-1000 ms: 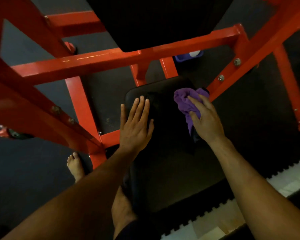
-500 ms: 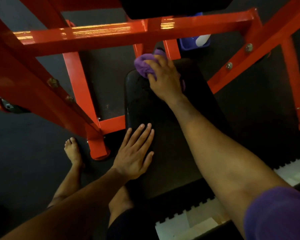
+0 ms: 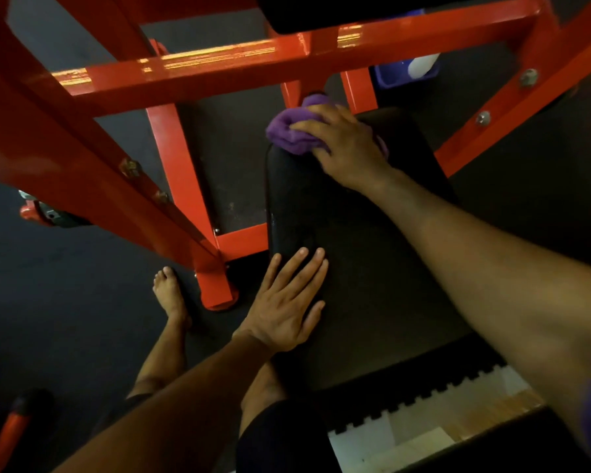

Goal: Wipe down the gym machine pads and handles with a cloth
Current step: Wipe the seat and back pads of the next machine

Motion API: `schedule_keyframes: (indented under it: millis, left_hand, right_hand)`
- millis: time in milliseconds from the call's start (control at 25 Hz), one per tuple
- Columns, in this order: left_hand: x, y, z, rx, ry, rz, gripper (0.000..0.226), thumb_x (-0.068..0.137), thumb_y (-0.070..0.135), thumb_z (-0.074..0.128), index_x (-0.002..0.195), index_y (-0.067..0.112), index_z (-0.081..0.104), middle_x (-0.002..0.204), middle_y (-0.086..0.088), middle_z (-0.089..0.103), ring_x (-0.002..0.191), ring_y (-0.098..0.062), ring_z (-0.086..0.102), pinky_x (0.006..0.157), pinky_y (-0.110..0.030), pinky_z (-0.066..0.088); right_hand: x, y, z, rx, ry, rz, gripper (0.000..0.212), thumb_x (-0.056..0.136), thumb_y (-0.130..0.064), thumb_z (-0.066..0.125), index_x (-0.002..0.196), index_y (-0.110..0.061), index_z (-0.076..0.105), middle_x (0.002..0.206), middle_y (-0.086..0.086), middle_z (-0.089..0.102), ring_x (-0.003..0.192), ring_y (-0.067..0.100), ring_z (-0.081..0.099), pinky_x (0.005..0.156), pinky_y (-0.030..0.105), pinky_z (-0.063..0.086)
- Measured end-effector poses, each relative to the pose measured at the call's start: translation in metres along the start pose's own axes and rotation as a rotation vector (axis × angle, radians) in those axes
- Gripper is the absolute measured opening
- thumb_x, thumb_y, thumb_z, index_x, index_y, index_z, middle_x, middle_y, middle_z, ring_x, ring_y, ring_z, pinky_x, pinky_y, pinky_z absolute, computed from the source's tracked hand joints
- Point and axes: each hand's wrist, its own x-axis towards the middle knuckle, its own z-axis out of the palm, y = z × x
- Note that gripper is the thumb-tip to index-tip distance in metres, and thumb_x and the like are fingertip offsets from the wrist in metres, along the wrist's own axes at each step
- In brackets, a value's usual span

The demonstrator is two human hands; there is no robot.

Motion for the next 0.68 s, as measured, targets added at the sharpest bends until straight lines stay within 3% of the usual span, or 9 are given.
schedule_keyframes:
  millis: [160,320,400,480,600,680]
  left_hand:
    - [-0.001,-0.001,0.002,0.013,-0.008,0.003,0.064,0.103,0.039,0.048,0.161,0.015,0.032,0.17,-0.001,0.023,0.159,-0.025,0.013,0.127,-0.053,0.008]
    - [-0.001,-0.001,0.001,0.013,-0.009,0.016,0.065,0.103,0.039,0.049,0.161,0.017,0.031,0.171,0.0,0.022,0.159,-0.024,0.012,0.127,-0.052,0.005]
    - [-0.002,-0.002,0.001,0.007,-0.006,0.016,0.065,0.103,0.038,0.05,0.161,0.016,0.032,0.171,0.0,0.022,0.159,-0.025,0.011,0.127,-0.052,0.006]
    - [-0.002,-0.003,0.002,-0.001,-0.008,0.014,0.065,0.103,0.038,0.05,0.161,0.015,0.031,0.171,-0.001,0.021,0.16,-0.025,0.01,0.128,-0.052,0.005]
    - [-0.003,-0.002,0.001,-0.002,-0.014,0.017,0.066,0.103,0.038,0.05,0.162,0.015,0.03,0.171,-0.002,0.02,0.16,-0.025,0.008,0.128,-0.053,0.006]
    - [-0.002,-0.001,0.001,0.013,-0.024,0.002,0.066,0.103,0.039,0.049,0.162,0.016,0.03,0.171,-0.001,0.02,0.16,-0.025,0.008,0.128,-0.054,0.006]
  right_hand:
    - [0.002,-0.058,0.027,-0.003,-0.12,-0.431,0.041,0.085,-0.021,0.049,0.12,-0.025,0.07,0.136,0.002,0.06,0.135,0.034,0.048,0.117,0.047,0.033]
    - [-0.051,-0.025,-0.001,-0.035,-0.319,-0.547,0.043,0.09,-0.01,0.061,0.129,-0.025,0.067,0.148,0.002,0.05,0.15,0.03,0.027,0.124,0.044,0.016]
    - [-0.072,0.015,-0.024,-0.092,-0.393,-0.529,0.047,0.086,-0.009,0.064,0.13,-0.025,0.064,0.155,0.003,0.042,0.15,0.032,0.024,0.12,0.05,0.024]
    - [-0.068,0.041,-0.036,-0.132,-0.361,-0.411,0.049,0.085,-0.012,0.061,0.133,-0.024,0.061,0.16,0.003,0.033,0.149,0.037,0.025,0.114,0.057,0.033]
    - [-0.043,0.014,-0.009,-0.045,-0.122,-0.092,0.044,0.09,-0.007,0.056,0.132,-0.02,0.06,0.154,0.009,0.04,0.14,0.039,0.038,0.112,0.058,0.038]
    - [-0.029,-0.021,0.02,0.035,0.026,0.023,0.045,0.087,-0.007,0.051,0.128,-0.019,0.065,0.148,0.011,0.049,0.134,0.04,0.046,0.11,0.056,0.039]
